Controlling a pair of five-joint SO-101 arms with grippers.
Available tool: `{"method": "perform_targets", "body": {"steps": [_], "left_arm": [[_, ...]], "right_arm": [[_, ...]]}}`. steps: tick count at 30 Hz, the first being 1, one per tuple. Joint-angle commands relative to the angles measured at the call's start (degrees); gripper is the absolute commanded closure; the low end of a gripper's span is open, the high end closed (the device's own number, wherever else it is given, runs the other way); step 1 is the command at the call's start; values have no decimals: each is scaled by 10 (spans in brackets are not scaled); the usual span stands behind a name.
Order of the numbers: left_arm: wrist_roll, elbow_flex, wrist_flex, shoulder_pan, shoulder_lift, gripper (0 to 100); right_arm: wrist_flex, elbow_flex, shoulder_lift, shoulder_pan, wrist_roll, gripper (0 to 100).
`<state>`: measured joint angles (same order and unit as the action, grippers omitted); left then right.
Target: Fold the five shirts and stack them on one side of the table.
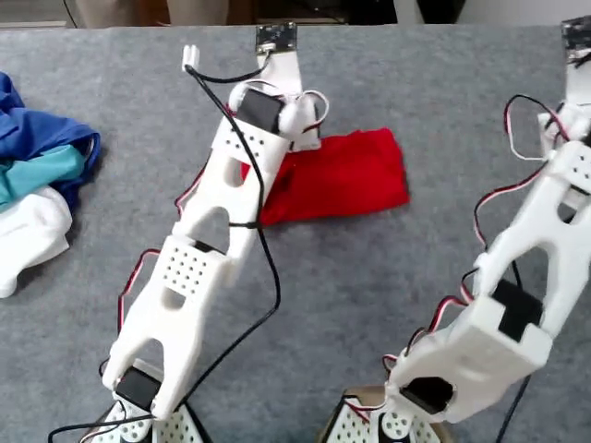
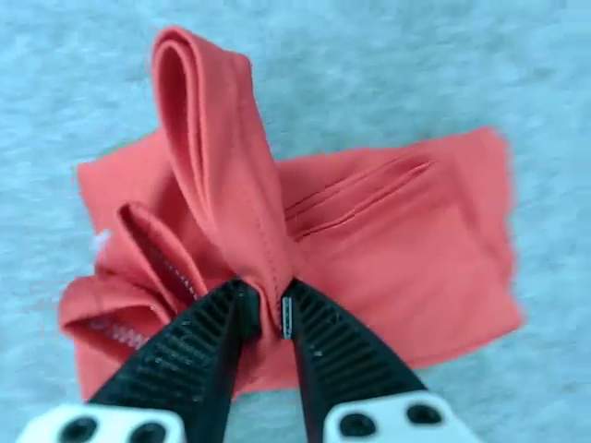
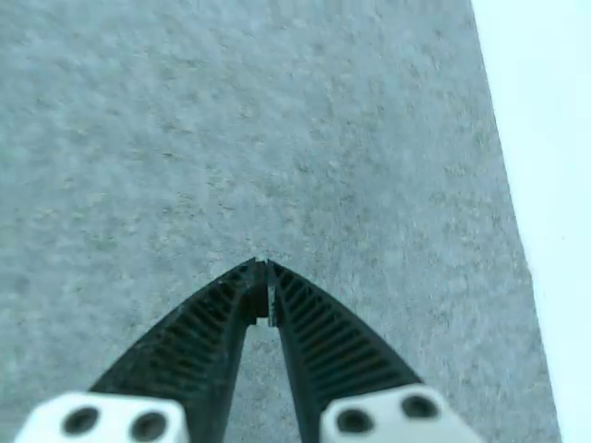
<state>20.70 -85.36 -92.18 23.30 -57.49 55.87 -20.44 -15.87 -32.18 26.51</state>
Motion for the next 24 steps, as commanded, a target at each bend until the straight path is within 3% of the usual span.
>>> {"method": "perform_targets", "body": {"steps": [1, 19, 24], "left_arm": [[103, -24, 25, 17, 10, 981], [107, -19, 149, 114, 9, 981], [107, 39, 197, 134, 9, 981]], "right_arm": [[6, -60, -31, -15, -13, 990], [43, -125, -91, -10, -13, 990], [47, -125, -90, -10, -8, 990]]}}
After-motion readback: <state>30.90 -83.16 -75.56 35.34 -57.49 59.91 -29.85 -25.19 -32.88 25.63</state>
